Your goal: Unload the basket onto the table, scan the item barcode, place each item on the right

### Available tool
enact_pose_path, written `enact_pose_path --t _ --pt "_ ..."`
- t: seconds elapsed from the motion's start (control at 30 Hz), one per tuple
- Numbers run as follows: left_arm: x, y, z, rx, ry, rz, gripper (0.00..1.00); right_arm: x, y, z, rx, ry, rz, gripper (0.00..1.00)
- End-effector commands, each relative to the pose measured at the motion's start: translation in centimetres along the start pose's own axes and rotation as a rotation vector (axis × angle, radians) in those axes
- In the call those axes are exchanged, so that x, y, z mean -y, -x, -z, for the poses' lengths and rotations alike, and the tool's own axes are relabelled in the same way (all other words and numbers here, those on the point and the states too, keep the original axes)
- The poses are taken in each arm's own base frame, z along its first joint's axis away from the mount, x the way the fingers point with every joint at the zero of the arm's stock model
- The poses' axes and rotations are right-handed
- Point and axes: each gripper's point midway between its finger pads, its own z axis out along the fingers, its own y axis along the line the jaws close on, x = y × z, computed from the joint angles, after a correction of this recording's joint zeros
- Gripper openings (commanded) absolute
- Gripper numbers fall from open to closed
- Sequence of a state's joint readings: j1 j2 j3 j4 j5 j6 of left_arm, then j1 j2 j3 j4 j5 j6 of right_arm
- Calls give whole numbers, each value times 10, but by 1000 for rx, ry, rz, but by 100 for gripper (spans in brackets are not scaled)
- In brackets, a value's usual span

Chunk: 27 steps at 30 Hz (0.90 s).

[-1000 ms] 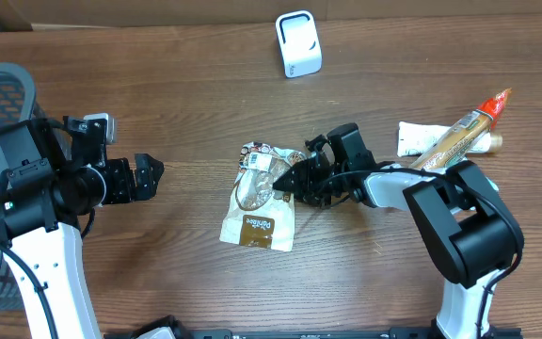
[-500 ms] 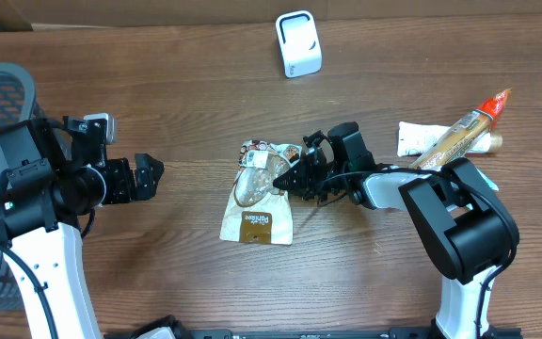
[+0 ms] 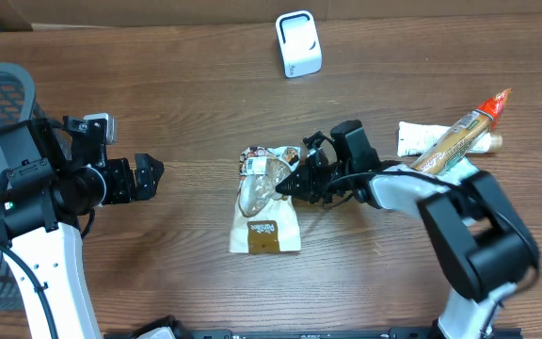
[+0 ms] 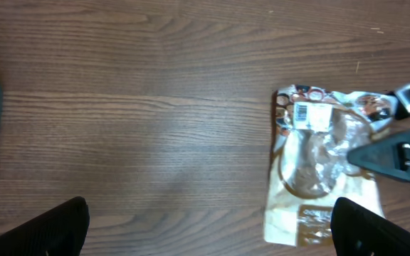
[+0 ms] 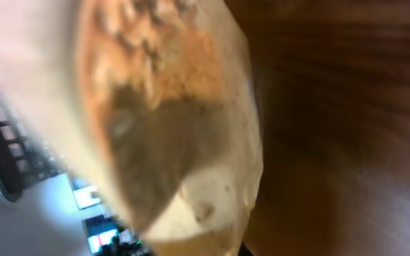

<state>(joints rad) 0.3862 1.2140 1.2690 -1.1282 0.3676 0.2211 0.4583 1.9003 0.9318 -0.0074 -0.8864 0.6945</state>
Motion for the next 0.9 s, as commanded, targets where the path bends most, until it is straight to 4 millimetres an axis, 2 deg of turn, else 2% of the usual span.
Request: enact_pose_path --t 0.0,0.13,0.23,0.37,0.53,0.63,0.87 --pt "3 2 0 7 -15 -31 100 -33 16 25 88 -45 190 4" --pt "3 2 0 7 -15 -31 100 -71 7 44 51 -4 345 4" --pt "3 2 0 7 -15 -31 100 -113 -1 66 32 128 482 4" --pt "3 2 0 7 -15 -31 100 -139 5 99 75 206 529 4" --pt "3 2 0 7 -15 -31 99 -145 16 137 132 260 538 4" --pt "3 2 0 7 -15 -31 99 -145 21 153 158 275 537 4" --pt "3 2 0 7 -15 -31 99 -144 24 160 181 267 541 4"
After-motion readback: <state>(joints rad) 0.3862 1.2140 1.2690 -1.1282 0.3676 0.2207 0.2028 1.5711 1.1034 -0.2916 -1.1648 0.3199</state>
